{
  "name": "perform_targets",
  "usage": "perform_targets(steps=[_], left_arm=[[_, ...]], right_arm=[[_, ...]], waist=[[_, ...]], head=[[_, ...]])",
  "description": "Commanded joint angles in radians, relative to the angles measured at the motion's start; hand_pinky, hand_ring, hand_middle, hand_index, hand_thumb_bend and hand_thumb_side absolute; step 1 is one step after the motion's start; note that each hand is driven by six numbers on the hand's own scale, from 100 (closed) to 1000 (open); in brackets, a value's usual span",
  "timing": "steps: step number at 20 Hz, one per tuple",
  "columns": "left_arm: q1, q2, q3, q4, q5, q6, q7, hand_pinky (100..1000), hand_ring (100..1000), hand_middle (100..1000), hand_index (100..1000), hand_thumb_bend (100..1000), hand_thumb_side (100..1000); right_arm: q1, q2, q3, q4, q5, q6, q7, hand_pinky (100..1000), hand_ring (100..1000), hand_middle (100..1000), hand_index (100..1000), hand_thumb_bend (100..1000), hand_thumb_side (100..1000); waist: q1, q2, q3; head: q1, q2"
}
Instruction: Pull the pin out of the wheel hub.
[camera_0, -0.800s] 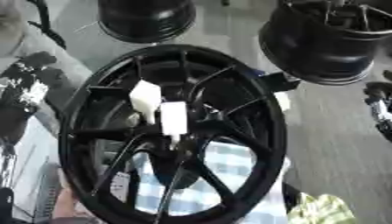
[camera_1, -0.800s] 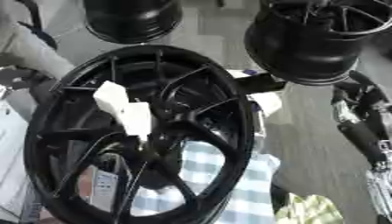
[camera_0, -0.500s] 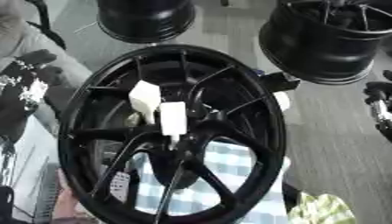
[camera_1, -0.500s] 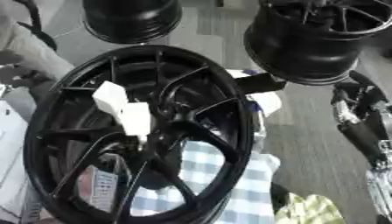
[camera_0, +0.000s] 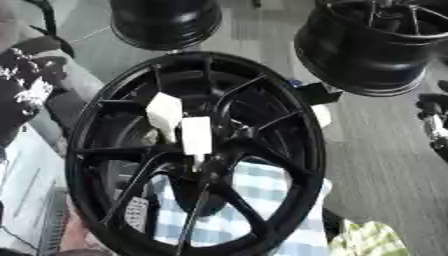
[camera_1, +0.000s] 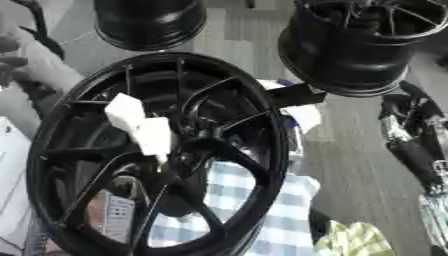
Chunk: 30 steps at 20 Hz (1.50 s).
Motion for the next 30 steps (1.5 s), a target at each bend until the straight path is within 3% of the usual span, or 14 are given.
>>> perform_targets(steps=[1, 6, 11, 20, 30], left_arm=[[-0.059, 0.16, -0.052, -0.015, -0.024, -0.084, -0.055, 823, 856, 854, 904, 451, 493], [-0.193, 0.354, -0.185, 0.036, -0.082, -0.217, -0.141, 833, 864, 859, 907, 568, 519], [-0.342, 0.44, -0.34, 0.081, -0.145, -0.307, -0.234, 836, 865, 854, 908, 691, 503], [-0.52, 0.34, -0.525, 0.251, -0.205, -0.416, -0.445, 832, 864, 840, 897, 683, 468], [-0.582, 0.227, -0.582, 0.403, -0.222, -0.456, -0.575, 815, 830, 800, 873, 618, 455]], right_arm=[[-0.004, -0.027, -0.002, -0.013, -0.002, -0.001, 0.005, 797, 811, 745, 937, 100, 455], [-0.001, -0.033, 0.005, -0.011, -0.002, -0.001, 0.012, 797, 811, 745, 937, 100, 456], [0.003, -0.042, 0.011, -0.007, -0.003, -0.002, 0.019, 797, 811, 745, 937, 100, 456], [0.011, -0.047, 0.015, -0.003, -0.005, -0.002, 0.026, 797, 812, 745, 937, 100, 457], [0.012, -0.044, 0.016, -0.001, -0.006, -0.003, 0.027, 798, 812, 745, 937, 100, 458]], waist=[[0.006, -0.017, -0.004], [0.017, -0.025, -0.017], [0.027, -0.035, -0.031], [0.037, -0.044, -0.03], [0.035, -0.047, -0.031]], head=[[0.006, 0.005], [0.013, 0.006], [0.024, 0.006], [0.028, 0.006], [0.028, 0.006]])
